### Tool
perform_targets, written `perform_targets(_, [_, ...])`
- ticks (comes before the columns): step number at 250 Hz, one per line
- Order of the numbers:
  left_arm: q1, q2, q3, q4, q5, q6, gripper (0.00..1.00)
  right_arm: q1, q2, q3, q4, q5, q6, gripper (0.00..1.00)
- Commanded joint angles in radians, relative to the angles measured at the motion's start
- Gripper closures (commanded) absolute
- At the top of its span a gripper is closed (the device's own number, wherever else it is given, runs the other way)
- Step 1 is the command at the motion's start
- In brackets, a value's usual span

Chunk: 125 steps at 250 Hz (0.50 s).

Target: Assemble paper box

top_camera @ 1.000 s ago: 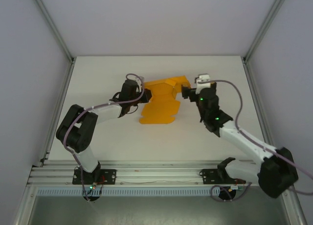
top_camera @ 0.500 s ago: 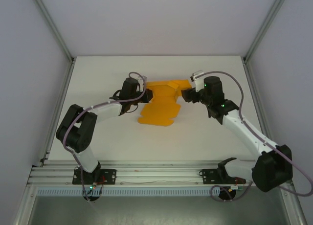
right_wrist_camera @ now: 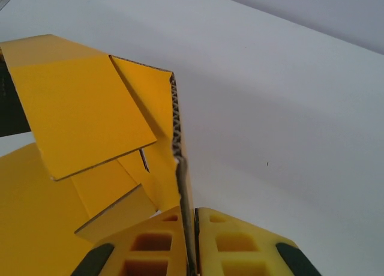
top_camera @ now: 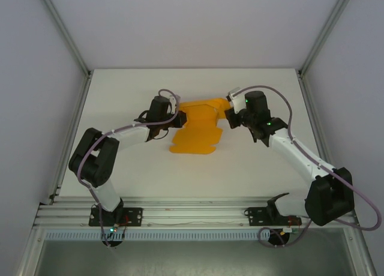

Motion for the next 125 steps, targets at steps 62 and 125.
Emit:
perform_targets(62, [-0.015, -0.034, 0.05, -0.02, 0.016, 0.007, 1.0, 0.011, 0.05, 0.056, -0.014, -0.041, 0.052, 0.94])
perform_targets(125, [-0.028, -0.021, 0.081, -0.035, -0.01, -0.045, 1.0, 0.266, 0.153, 0.114, 0.032, 0.508, 0.198, 0.99])
